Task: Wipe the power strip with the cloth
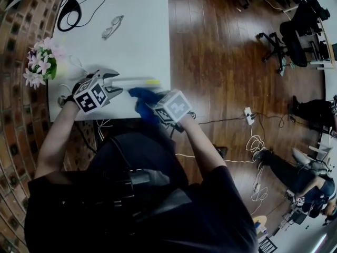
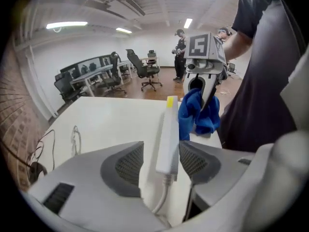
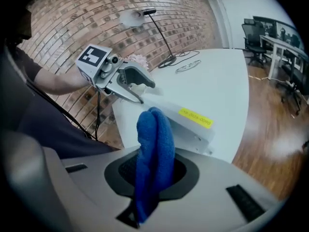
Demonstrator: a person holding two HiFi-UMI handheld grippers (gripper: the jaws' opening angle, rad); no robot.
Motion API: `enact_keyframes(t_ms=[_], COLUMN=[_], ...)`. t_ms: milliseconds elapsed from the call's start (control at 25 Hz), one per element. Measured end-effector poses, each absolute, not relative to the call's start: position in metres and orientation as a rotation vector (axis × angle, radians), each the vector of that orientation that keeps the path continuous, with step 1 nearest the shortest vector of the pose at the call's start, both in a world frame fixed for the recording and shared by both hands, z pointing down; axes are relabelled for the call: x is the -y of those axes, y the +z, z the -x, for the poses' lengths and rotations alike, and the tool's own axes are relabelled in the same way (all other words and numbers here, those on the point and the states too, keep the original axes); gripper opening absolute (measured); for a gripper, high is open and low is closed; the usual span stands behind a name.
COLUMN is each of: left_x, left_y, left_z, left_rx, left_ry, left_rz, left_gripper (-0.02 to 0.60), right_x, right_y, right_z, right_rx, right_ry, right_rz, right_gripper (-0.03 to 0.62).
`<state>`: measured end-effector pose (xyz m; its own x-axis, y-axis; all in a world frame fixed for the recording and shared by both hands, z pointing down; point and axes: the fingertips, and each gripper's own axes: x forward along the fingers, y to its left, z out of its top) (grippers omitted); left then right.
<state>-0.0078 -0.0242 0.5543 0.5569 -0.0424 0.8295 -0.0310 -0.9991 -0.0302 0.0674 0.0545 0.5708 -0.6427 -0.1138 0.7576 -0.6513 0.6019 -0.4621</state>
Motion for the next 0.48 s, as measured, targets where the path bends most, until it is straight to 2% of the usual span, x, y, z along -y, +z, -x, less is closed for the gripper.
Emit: enact_keyframes(t_ms=[160,200,240,280,480], left_x=[0.011,0.009,0.009,0.011,0.059], left_y=[0.583,0.588,0.591,0.592,0.592], left_z=[-0.002,-0.002,-0.003,-0.004,0.002], left_rx=[0.216,0.252,0.265,0.254,-0.089], left_ry=[-1.668,-1.686,-1.688,-1.679,-1.579], left_rz=[2.681,2.667,2.655,2.643,2.397], left_gripper=[0.250,0.243,0.206,0.177,0.179], right_x=[-0.059,-0.060,-0.061,-0.061,-0.056], right_y=[0.572,0.573,0.572,0.572,0.564], right_z=[-0.070,-0.071,-0.073,-0.075,-0.091], right_rx=[2.130,2.130,2.131,2.135,2.178], right_ry=[0.999,1.001,1.003,1.008,1.011], right_rz=[-0.610,-0.617,-0.624,-0.632,-0.694], right_gripper=[0.037,0.037,0.037,0.037,0.038])
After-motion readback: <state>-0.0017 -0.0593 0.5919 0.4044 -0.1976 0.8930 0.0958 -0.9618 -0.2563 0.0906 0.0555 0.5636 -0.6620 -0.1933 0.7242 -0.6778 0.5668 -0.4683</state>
